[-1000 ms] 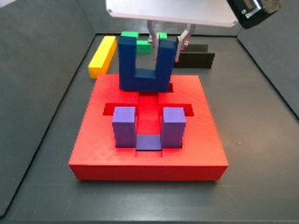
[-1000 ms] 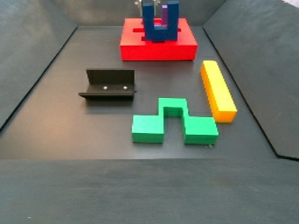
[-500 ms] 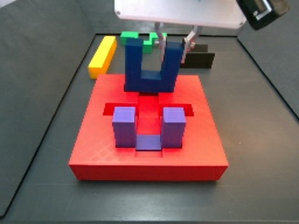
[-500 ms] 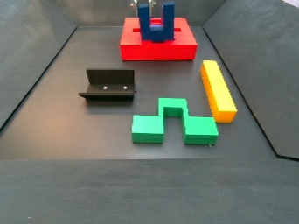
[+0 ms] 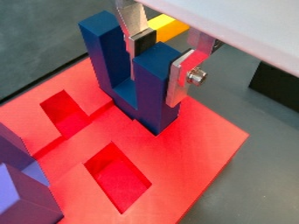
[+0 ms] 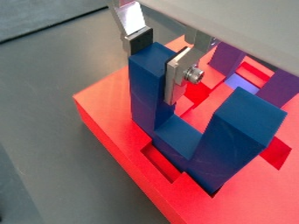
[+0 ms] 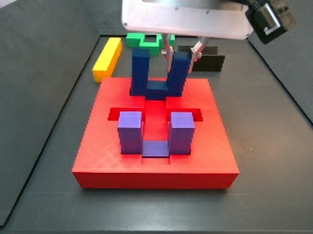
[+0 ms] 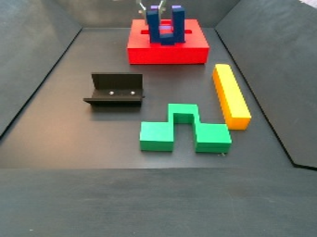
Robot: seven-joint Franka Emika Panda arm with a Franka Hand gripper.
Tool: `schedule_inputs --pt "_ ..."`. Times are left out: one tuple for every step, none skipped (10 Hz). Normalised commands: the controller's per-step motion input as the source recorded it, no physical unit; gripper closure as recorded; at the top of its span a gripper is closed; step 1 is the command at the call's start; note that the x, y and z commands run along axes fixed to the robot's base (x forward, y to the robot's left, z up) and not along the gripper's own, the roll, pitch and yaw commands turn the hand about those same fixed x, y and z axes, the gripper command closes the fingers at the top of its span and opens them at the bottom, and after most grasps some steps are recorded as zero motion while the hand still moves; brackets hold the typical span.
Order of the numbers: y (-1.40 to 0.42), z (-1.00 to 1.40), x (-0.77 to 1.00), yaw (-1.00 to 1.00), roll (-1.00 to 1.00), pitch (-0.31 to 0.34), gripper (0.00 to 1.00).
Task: Pick up the blue object. Move up. Move to above the board. Insert the blue object.
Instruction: Insert the blue object.
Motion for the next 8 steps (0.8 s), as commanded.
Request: schedule_inputs --pt "0.04 -0.32 0.0 0.02 -0.02 0.0 1.0" --pt "0.16 -0.44 0.0 0.0 -0.03 0.0 1.0" --pt "0.16 -0.58 0.0 -0.13 -0.09 0.0 1.0" --pt "0.13 -0.65 0.0 -0.14 -0.14 0.0 1.0" --pt "0.07 -0.77 0.0 -0.15 -0.13 -0.027 1.0" --pt "0.05 -0.76 0.0 -0.08 -0.06 -0.023 1.0" --pt "0.0 0.0 -0.03 0.0 0.0 0.0 1.0" --pt "-0.11 -0.01 -0.12 0.0 0.04 -0.037 1.0"
